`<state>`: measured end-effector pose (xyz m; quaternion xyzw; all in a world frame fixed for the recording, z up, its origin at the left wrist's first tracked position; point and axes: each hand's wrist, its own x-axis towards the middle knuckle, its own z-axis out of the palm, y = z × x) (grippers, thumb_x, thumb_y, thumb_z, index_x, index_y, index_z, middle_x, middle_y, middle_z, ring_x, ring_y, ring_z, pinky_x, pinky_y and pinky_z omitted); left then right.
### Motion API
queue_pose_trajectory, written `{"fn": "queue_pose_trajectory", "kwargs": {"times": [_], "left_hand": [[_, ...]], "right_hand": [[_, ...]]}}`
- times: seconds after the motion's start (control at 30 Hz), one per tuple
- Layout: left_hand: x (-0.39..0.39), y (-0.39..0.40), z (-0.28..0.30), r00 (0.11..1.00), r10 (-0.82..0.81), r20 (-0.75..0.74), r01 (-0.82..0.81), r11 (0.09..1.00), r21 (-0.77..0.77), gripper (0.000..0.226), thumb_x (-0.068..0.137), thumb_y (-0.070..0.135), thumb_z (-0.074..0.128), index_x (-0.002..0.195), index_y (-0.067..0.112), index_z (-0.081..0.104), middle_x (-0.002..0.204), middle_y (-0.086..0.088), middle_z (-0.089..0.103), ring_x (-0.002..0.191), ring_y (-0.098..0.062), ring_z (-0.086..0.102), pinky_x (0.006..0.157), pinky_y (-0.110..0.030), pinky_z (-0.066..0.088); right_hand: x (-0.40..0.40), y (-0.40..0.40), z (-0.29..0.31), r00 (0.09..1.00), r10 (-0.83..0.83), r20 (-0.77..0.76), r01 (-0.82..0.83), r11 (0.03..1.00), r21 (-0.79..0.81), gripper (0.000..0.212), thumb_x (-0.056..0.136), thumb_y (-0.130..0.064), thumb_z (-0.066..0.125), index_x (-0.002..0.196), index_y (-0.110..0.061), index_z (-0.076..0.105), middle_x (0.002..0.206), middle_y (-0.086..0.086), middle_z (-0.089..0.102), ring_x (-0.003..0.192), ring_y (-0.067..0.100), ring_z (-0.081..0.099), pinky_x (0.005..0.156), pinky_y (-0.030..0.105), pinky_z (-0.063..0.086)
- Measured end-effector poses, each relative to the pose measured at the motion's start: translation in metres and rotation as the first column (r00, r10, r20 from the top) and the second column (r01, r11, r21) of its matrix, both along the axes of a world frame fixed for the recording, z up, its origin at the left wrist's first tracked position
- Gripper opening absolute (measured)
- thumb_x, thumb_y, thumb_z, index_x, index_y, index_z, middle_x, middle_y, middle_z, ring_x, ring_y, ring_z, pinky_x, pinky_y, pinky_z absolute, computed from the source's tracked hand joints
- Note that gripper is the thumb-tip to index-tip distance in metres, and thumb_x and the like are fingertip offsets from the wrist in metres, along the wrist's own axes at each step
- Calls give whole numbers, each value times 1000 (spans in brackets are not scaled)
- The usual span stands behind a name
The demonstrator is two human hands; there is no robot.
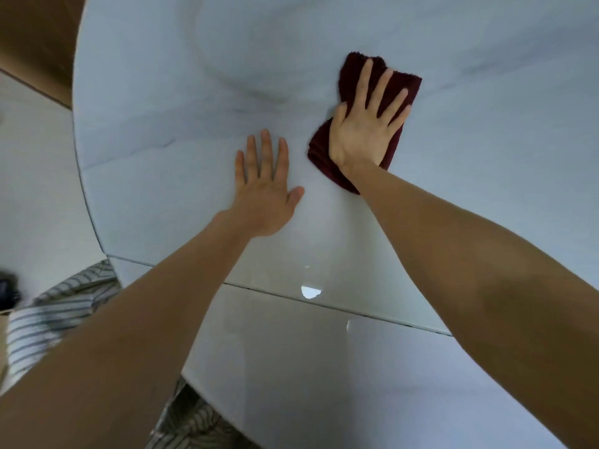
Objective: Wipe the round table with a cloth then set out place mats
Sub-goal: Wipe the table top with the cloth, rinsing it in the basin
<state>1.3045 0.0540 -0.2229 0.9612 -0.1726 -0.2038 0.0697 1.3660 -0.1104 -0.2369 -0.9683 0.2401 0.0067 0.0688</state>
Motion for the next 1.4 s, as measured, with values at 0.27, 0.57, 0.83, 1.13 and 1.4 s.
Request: {"fn": "queue_pose_trajectory", "kwargs": {"times": [0.27,0.57,0.83,1.13,1.4], "left_hand": [[14,-1,-5,1000,8,-29,-8,1000,30,76,100,51,20,149,11,-22,153,-18,-30,142,-36,-27,114,-47,-17],[11,56,14,966,258,-7,-232,856,-461,51,102,17,42,149,6,26,159,-9,15,148,-20,8,112,-14,-1],[-27,115,11,962,270,32,-270,963,-15,68,102,43,24,153,7,-3,159,-15,-14,147,-30,-15,118,-45,-9],[-23,174,21,985,2,-170,-7,1000,-30,62,104,41,22,153,19,-7,159,-6,-21,146,-30,-16,118,-44,-6],[-8,200,27,961,-161,-224,148,986,-71,64,104,39,27,153,18,-9,158,-7,-24,146,-27,-20,119,-38,-9]], "right_hand": [[66,-18,0,791,611,-25,-611,792,16,58,99,-35,21,155,-29,7,163,8,4,147,39,-1,120,47,-4],[3,3,-3,618,786,-14,-784,618,67,61,94,-37,20,154,-26,17,162,3,13,148,36,5,121,45,1],[-88,51,-3,661,750,38,-745,648,159,62,93,-36,21,153,-22,25,160,6,19,148,29,12,121,39,4],[-143,106,4,868,494,58,-497,855,151,61,94,-36,19,154,-25,18,162,2,12,150,25,5,121,34,0],[-166,183,6,986,152,62,-157,983,96,61,94,-32,21,155,-23,17,162,6,12,149,27,6,122,38,2]]}}
